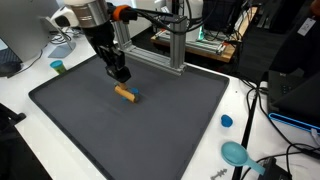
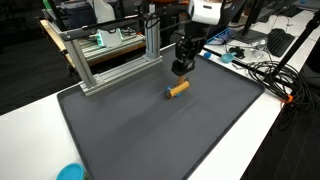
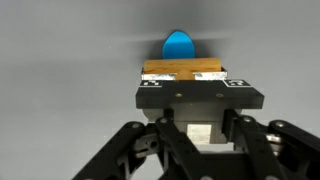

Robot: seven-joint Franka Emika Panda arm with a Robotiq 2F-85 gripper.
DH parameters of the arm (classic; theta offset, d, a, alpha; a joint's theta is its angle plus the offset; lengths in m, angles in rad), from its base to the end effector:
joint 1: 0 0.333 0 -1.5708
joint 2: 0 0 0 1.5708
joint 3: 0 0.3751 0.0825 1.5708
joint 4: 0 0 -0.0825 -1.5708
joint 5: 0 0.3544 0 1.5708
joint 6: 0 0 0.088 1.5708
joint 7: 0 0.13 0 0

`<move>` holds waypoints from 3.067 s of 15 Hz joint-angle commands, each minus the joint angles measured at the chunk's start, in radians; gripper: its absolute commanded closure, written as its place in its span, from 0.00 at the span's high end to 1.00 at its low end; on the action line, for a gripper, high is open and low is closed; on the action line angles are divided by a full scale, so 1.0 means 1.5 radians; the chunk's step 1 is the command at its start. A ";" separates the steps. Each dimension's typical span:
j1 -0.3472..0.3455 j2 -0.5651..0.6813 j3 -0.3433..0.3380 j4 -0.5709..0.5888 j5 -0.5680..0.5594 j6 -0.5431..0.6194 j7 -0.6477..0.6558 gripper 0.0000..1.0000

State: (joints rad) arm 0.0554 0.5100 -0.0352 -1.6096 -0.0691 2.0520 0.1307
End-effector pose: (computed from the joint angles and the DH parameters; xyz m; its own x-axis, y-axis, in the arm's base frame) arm 0.6795 0.0123 0.3704 0.9955 -0.0748 -0.0583 -0.0698 -0.9940 0.0844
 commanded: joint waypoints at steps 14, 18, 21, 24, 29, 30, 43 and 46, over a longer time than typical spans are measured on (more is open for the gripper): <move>-0.014 -0.118 0.026 -0.122 0.001 0.178 -0.085 0.22; 0.008 -0.156 0.025 -0.098 -0.060 -0.020 -0.130 0.22; 0.018 -0.163 0.030 -0.093 -0.113 -0.132 -0.147 0.22; 0.015 -0.143 0.035 -0.081 -0.149 -0.211 -0.203 0.22; 0.008 -0.122 0.039 -0.079 -0.150 -0.226 -0.233 0.47; 0.007 -0.119 0.039 -0.079 -0.151 -0.226 -0.237 0.47; -0.006 -0.151 0.088 -0.061 -0.172 -0.196 -0.624 0.22; -0.026 -0.164 0.086 -0.048 -0.152 -0.150 -0.739 0.22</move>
State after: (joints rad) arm 0.0620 0.2972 0.0820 -1.7040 -0.3346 1.7885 -0.8084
